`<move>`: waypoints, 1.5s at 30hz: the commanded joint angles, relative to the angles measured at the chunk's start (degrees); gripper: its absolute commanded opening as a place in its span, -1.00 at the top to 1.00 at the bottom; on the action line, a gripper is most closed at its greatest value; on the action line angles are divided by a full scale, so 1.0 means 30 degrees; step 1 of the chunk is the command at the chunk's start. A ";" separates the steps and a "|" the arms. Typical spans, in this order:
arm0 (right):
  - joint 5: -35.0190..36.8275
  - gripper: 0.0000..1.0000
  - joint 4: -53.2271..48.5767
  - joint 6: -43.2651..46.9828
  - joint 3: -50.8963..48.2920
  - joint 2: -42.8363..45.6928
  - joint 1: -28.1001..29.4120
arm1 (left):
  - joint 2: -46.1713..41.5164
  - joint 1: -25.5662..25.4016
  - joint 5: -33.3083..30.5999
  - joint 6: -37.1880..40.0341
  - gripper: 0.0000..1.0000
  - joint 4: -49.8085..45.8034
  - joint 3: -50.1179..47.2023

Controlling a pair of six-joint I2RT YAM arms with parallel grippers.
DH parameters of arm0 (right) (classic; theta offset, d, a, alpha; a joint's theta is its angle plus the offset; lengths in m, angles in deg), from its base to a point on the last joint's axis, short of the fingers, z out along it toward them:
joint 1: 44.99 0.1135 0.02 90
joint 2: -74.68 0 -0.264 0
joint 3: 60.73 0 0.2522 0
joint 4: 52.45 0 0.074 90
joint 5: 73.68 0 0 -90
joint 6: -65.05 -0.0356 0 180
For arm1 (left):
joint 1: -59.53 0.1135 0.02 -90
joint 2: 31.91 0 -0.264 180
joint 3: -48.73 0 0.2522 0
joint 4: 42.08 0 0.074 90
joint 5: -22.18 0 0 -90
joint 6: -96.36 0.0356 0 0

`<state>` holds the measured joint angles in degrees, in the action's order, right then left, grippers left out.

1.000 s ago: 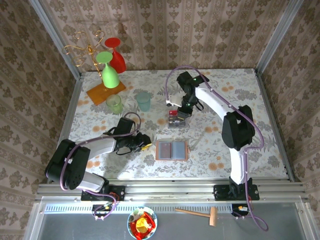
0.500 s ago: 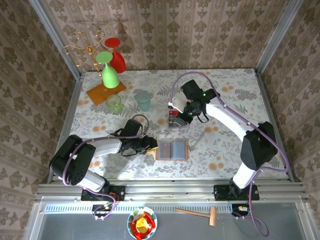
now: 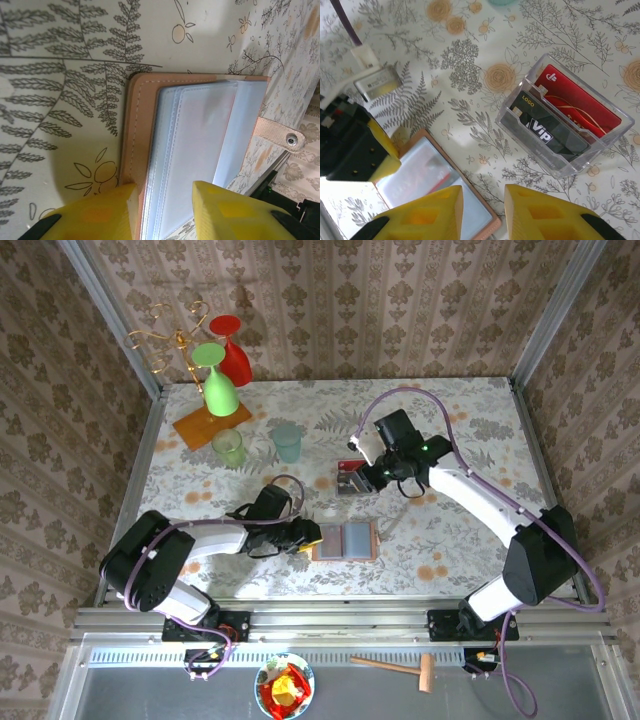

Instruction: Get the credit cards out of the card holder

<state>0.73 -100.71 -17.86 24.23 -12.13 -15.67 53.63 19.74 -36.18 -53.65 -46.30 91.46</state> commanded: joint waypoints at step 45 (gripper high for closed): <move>-0.2126 0.44 0.5332 -1.7796 -0.5348 -0.2665 0.3845 | 0.0223 0.0461 -0.0121 -0.0314 0.90 0.0480 -0.0679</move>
<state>-5.15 -85.48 -69.77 8.93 -19.14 -4.81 53.65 21.01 -36.77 -54.32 -45.73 90.19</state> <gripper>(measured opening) 0.278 0.058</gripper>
